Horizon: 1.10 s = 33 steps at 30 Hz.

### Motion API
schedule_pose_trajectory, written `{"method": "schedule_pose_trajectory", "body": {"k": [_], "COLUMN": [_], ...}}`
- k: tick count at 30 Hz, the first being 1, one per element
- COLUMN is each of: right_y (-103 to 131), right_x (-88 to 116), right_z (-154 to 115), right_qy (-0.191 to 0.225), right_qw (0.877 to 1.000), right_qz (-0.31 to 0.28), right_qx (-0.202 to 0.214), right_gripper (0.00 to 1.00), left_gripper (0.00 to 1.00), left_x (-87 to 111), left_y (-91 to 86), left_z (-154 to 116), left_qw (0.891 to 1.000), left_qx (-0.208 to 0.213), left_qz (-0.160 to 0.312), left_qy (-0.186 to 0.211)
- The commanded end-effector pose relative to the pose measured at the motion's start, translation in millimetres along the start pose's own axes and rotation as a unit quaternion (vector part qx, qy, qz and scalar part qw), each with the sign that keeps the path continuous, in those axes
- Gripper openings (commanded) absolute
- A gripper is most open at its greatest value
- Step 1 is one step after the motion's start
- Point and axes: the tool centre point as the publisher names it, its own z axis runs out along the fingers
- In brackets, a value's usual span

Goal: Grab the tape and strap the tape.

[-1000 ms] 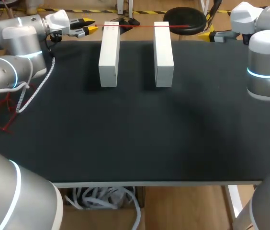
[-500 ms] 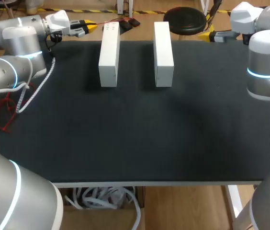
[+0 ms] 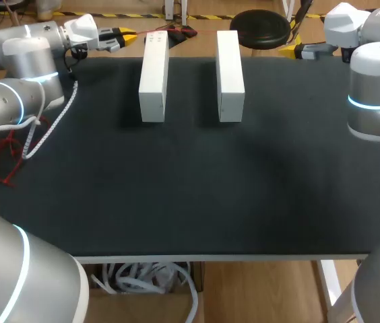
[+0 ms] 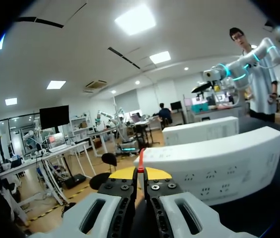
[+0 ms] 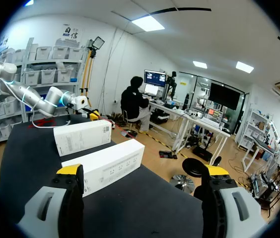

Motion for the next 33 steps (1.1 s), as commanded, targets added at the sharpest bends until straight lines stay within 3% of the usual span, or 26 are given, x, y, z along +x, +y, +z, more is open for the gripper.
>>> {"method": "schedule_pose_trajectory", "body": {"k": [1, 13, 22, 33], "right_y": [0, 0, 0, 0], "right_x": [0, 0, 0, 0], "right_z": [0, 0, 0, 0], "right_qy": [0.0, 0.0, 0.0, 0.0], "right_qw": [1.0, 1.0, 1.0, 1.0], "right_qz": [0.0, 0.0, 0.0, 0.0], "right_qx": [0.0, 0.0, 0.0, 0.0], "right_gripper": [1.0, 1.0, 1.0, 1.0], "left_gripper": [0.0, 0.0, 0.0, 0.0], "left_x": [-8.7, -6.4, -7.5, -10.0], "left_y": [-2.8, -47.4, -83.7, -143.1], "left_z": [2, 3, -1, -1], "left_qw": [0.791, 0.831, 0.847, 0.869], "left_qx": [0.01, 0.048, 0.048, 0.059], "left_qz": [0.016, 0.045, 0.07, 0.129], "left_qy": [0.612, 0.553, 0.525, 0.474]}}
